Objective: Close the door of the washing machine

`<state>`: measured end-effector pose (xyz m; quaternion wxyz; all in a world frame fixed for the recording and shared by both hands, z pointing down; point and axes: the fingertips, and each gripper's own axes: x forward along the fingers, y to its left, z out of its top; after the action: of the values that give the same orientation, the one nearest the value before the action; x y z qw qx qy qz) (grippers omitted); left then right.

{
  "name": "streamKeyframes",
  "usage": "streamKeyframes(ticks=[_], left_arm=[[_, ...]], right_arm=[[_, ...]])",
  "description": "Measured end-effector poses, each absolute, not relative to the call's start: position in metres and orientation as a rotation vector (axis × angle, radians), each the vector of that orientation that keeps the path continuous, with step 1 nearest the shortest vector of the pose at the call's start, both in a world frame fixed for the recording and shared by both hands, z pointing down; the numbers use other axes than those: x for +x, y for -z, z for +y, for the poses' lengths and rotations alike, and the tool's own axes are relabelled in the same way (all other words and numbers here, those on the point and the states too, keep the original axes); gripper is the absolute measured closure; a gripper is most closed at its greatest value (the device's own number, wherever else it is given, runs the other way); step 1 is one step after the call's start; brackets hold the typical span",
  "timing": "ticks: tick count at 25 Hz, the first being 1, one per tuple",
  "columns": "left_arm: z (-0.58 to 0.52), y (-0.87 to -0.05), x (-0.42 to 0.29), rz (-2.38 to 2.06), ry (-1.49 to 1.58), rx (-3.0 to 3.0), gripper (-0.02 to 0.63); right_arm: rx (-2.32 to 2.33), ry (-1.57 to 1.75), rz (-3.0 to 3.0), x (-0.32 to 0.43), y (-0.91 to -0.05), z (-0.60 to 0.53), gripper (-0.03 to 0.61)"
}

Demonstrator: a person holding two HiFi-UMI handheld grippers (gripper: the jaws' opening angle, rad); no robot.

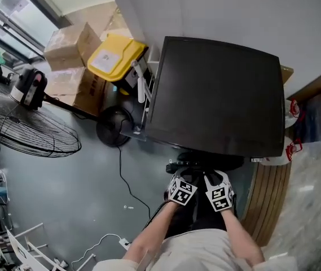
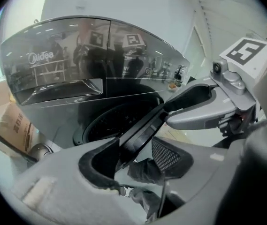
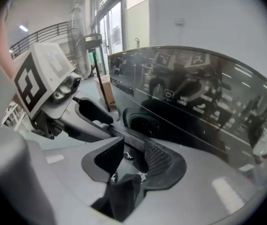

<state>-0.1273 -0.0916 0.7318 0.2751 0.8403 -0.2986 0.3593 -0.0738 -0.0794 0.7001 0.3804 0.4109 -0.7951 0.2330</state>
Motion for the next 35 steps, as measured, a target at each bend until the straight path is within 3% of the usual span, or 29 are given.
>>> streamKeyframes(ticks=[3,11,14,15,16,17,24,35], left_arm=[[-0.096,-0.733,-0.130,-0.953,-0.927,2.183,0.390],[-0.100,-0.737,-0.141,-1.187,-0.884,2.021,0.426],[-0.100,-0.736,-0.139,-1.201,-0.877,2.032,0.443],[-0.099,-0.736,-0.139,-1.210,-0.864,2.028,0.481],[-0.098,-0.736,-0.140,-1.215,-0.845,2.019,0.586],[-0.097,-0.737,-0.139,-1.211,-0.820,2.011,0.607],[-0.113,-0.741,-0.135,-1.144,-0.659,2.037,0.607],[-0.144,-0.732,-0.110,-1.098,-0.642,2.067,0.607]], right_arm=[[1.197,-0.700,-2.015,-0.061,-0.703,-0.082,0.451],[1.458,-0.891,-1.920,-0.035,-0.707,-0.092,0.576],[1.488,-0.958,-1.913,-0.031,-0.714,-0.090,0.575],[1.500,-0.963,-1.916,-0.031,-0.714,-0.090,0.577],[1.512,-0.969,-1.918,-0.031,-0.714,-0.091,0.577],[1.522,-0.976,-1.920,-0.031,-0.714,-0.092,0.577],[1.553,-0.959,-1.955,-0.036,-0.717,-0.103,0.577],[1.513,-0.981,-1.961,-0.050,-0.717,-0.129,0.577]])
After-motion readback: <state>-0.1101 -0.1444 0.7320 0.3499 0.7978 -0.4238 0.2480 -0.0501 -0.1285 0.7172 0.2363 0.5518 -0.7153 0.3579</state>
